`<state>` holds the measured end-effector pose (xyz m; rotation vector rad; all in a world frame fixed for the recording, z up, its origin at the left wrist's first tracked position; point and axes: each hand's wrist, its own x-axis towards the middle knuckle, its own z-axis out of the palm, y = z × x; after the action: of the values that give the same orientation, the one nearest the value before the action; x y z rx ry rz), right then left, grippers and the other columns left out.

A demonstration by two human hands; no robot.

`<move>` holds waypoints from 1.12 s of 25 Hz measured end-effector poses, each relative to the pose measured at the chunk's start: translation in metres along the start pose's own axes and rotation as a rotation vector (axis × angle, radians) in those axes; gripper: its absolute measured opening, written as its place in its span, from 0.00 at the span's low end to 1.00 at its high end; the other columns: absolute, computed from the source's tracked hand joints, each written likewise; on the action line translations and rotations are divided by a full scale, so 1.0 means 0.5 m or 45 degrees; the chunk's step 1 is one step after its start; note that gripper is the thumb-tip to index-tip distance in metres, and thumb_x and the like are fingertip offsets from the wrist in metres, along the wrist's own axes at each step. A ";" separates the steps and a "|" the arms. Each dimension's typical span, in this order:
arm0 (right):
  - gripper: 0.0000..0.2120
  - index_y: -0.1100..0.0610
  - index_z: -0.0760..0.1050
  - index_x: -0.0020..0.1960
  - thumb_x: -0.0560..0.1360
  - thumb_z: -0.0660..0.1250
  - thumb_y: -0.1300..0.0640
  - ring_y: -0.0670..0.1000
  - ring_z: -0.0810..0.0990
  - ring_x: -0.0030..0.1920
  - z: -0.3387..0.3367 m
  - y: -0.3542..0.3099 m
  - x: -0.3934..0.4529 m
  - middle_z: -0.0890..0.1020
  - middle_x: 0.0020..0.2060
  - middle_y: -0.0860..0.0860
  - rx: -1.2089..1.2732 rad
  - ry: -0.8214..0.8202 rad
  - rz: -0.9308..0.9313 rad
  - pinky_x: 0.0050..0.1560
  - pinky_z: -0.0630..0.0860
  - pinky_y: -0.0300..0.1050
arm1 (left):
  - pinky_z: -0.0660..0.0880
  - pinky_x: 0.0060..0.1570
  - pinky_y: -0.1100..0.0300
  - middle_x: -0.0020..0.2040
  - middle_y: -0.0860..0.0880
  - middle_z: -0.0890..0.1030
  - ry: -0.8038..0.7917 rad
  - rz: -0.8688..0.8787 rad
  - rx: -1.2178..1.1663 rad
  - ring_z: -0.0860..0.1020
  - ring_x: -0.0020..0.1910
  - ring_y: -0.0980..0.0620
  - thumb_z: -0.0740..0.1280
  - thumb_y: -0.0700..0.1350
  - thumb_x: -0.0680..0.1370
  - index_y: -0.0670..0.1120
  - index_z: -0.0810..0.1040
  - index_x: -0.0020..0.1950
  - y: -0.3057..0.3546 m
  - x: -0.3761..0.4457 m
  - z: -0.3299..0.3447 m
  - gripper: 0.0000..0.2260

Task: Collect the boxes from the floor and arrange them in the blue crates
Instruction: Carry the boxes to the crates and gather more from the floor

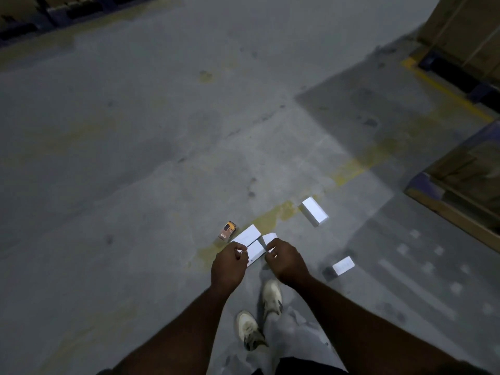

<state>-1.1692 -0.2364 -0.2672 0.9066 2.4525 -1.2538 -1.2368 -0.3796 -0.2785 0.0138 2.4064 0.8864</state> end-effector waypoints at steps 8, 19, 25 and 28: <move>0.09 0.56 0.77 0.55 0.77 0.63 0.56 0.54 0.79 0.54 0.066 -0.002 0.218 0.81 0.54 0.53 -0.016 -0.012 0.066 0.52 0.71 0.44 | 0.81 0.49 0.50 0.38 0.53 0.85 -0.094 -0.048 -0.096 0.84 0.39 0.51 0.62 0.52 0.71 0.54 0.80 0.46 0.017 0.216 0.050 0.09; 0.09 0.55 0.77 0.56 0.77 0.65 0.57 0.51 0.80 0.52 0.355 0.141 0.544 0.81 0.53 0.50 0.187 0.089 0.278 0.54 0.74 0.45 | 0.72 0.48 0.60 0.48 0.47 0.86 -0.035 -0.095 0.203 0.83 0.51 0.47 0.67 0.46 0.79 0.46 0.80 0.56 -0.208 0.566 0.225 0.08; 0.16 0.56 0.73 0.64 0.78 0.65 0.55 0.52 0.79 0.58 0.609 0.290 0.733 0.79 0.58 0.52 0.281 -0.056 0.358 0.59 0.72 0.45 | 0.72 0.59 0.54 0.61 0.43 0.78 -0.042 -0.158 0.365 0.77 0.62 0.44 0.69 0.47 0.77 0.42 0.74 0.65 -0.413 0.820 0.376 0.18; 0.17 0.56 0.72 0.66 0.79 0.63 0.53 0.52 0.76 0.61 0.722 0.367 0.807 0.77 0.61 0.51 0.243 -0.123 0.347 0.60 0.68 0.43 | 0.73 0.58 0.49 0.64 0.41 0.73 -0.009 -0.188 0.511 0.72 0.65 0.41 0.71 0.48 0.75 0.40 0.71 0.66 -0.504 0.928 0.450 0.23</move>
<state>-1.3917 -0.2746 -0.7924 1.1542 2.0775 -1.4103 -1.4644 -0.3507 -0.8045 -0.0081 2.5012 0.3276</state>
